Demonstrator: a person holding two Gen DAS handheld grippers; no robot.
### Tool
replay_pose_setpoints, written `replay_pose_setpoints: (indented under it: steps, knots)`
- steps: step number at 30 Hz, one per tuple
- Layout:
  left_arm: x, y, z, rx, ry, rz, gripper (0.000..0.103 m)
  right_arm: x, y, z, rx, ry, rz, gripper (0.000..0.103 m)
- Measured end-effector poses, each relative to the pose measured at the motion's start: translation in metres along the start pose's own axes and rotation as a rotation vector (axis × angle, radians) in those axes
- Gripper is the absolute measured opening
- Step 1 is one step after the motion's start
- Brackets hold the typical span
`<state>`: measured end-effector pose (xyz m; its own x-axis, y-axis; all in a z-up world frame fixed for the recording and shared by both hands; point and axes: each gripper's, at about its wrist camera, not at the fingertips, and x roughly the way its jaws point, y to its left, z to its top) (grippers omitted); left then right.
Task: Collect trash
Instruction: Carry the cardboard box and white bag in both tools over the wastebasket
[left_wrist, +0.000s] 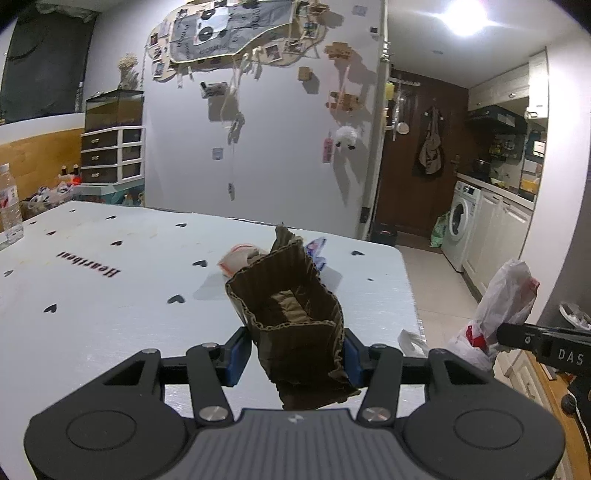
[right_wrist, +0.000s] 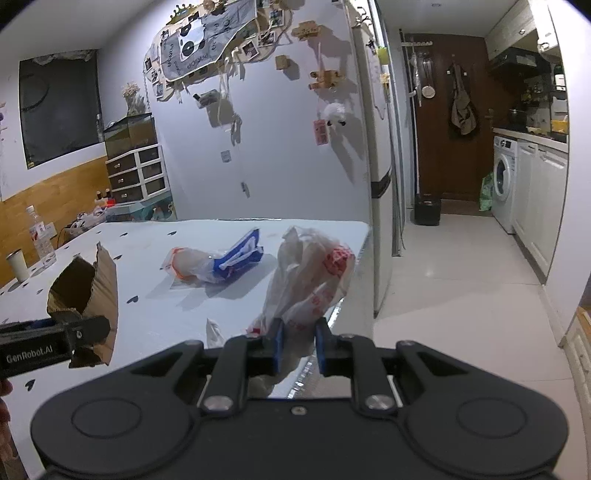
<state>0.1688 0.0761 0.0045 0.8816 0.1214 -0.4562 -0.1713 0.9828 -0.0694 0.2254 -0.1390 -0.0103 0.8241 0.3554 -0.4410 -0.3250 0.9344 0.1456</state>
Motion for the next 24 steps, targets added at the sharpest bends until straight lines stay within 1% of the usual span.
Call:
replay_pose_setpoints:
  steps: [11,19,24]
  knots:
    - [-0.009,-0.044,-0.008,0.030,-0.002,-0.056,0.052,-0.033,-0.036,-0.014,0.016,-0.019,-0.045,0.018]
    - [-0.014,-0.088,-0.015,0.072,0.002,-0.107,0.052,-0.055,-0.075,-0.027,0.056,-0.025,-0.079,0.018]
    - [-0.011,-0.119,-0.023,0.092,0.020,-0.149,0.052,-0.067,-0.103,-0.038,0.080,-0.022,-0.111,0.018]
